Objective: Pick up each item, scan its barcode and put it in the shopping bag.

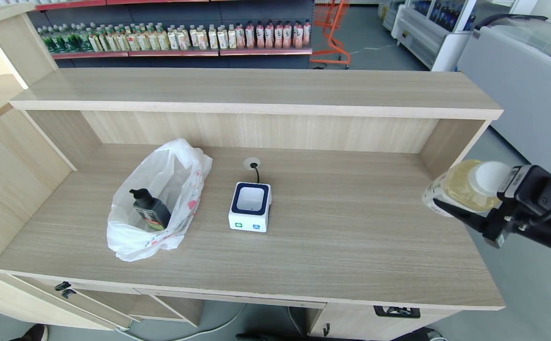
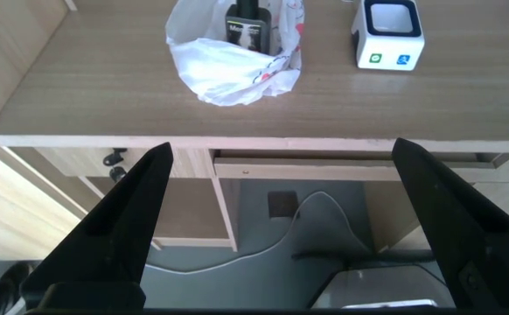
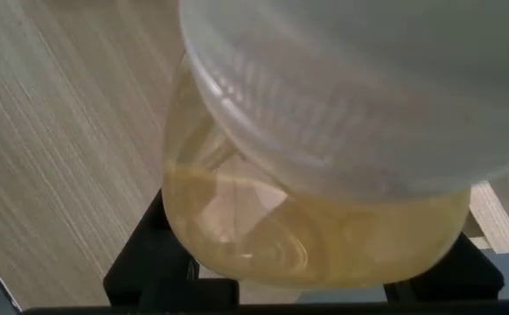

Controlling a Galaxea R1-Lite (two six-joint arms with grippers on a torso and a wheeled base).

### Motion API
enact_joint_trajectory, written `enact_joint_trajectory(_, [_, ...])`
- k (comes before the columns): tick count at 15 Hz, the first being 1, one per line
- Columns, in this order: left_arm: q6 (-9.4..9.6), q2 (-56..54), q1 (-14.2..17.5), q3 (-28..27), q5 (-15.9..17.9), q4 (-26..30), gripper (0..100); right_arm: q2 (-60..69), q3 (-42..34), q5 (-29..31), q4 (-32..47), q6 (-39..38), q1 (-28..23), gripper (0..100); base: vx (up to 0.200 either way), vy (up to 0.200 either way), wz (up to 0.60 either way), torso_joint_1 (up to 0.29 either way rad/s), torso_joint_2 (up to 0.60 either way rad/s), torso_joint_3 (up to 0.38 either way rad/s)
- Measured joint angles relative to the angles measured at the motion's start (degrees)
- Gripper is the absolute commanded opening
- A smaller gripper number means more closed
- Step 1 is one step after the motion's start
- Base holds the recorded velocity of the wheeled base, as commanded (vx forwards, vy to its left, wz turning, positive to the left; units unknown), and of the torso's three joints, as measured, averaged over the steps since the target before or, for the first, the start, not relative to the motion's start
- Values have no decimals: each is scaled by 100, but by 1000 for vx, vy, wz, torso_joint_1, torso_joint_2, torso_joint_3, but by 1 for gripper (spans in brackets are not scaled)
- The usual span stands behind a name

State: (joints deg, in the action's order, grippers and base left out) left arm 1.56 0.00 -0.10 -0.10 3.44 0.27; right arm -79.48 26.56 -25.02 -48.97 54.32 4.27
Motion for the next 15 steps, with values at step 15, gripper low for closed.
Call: enact_joint_trajectory(15, [11,0,-1,0,0,-2,100,300,-240,-119,-18,-235,-63,0,0,93,0,2,4,0])
